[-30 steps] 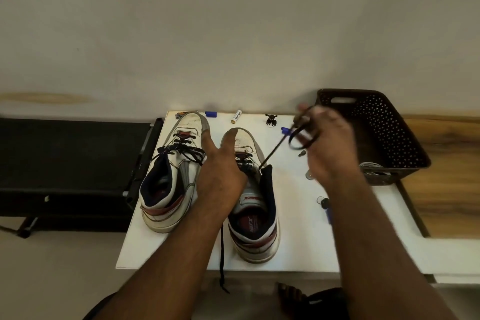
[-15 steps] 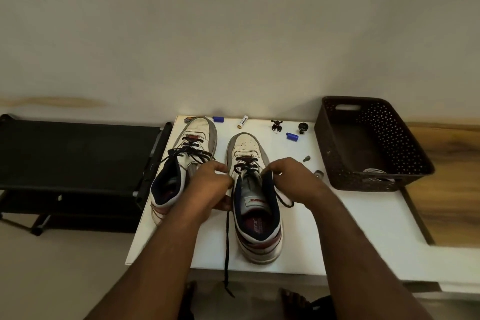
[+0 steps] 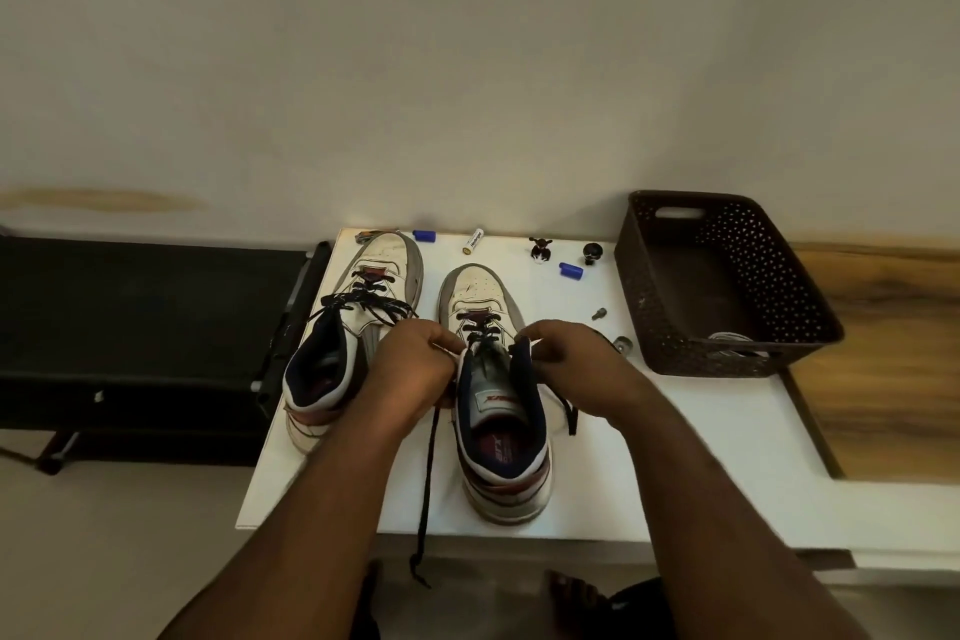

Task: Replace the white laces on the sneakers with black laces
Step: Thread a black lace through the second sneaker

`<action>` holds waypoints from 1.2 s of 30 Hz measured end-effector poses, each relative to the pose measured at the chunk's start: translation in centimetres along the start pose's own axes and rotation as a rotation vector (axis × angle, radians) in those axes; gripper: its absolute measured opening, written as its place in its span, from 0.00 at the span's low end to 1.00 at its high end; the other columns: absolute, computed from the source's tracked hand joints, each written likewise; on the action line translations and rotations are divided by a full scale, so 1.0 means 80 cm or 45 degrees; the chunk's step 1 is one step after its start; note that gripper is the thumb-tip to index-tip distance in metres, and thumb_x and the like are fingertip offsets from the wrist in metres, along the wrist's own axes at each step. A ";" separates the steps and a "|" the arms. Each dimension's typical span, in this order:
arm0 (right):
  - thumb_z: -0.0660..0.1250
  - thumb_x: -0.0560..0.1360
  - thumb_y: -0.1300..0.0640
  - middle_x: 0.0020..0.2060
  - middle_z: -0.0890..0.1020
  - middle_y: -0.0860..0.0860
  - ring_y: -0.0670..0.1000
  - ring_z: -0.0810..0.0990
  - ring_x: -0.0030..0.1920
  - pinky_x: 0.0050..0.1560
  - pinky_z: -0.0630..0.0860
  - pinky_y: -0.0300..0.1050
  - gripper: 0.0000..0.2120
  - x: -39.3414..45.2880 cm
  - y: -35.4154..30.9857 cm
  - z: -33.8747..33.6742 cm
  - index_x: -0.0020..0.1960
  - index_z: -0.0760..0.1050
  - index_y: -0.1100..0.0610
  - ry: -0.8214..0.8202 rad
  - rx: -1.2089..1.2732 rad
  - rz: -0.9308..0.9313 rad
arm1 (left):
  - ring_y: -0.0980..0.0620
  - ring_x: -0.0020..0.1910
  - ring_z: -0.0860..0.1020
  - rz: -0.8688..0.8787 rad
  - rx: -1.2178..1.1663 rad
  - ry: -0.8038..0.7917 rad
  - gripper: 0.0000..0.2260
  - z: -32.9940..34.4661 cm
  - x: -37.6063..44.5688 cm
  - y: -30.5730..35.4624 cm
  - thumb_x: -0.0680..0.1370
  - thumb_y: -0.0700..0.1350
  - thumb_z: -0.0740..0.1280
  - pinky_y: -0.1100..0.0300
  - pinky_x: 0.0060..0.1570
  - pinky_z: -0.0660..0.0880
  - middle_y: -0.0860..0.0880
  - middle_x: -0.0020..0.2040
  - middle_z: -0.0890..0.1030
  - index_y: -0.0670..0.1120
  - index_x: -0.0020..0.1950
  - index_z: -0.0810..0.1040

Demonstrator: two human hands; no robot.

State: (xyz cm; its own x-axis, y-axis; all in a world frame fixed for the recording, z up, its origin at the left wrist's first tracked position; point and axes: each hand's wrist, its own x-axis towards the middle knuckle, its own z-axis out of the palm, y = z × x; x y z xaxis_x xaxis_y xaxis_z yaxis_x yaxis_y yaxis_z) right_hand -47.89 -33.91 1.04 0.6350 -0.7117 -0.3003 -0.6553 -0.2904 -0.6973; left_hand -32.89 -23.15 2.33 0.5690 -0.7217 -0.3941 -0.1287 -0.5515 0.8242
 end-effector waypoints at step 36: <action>0.70 0.72 0.67 0.42 0.86 0.54 0.51 0.80 0.46 0.43 0.75 0.42 0.09 -0.011 -0.037 -0.067 0.46 0.83 0.54 0.871 1.322 -0.191 | 0.54 0.37 0.80 0.501 -0.413 -0.260 0.13 -0.018 -0.026 0.048 0.77 0.51 0.65 0.71 0.42 0.74 0.45 0.34 0.81 0.42 0.43 0.81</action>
State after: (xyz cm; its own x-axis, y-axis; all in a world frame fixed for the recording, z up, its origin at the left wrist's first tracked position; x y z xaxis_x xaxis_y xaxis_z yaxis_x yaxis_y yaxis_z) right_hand -48.70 -35.89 6.83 0.1291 -0.9916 0.0087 0.2341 0.0219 -0.9720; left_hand -33.42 -23.19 6.89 0.3550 -0.9318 -0.0751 -0.0249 -0.0897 0.9957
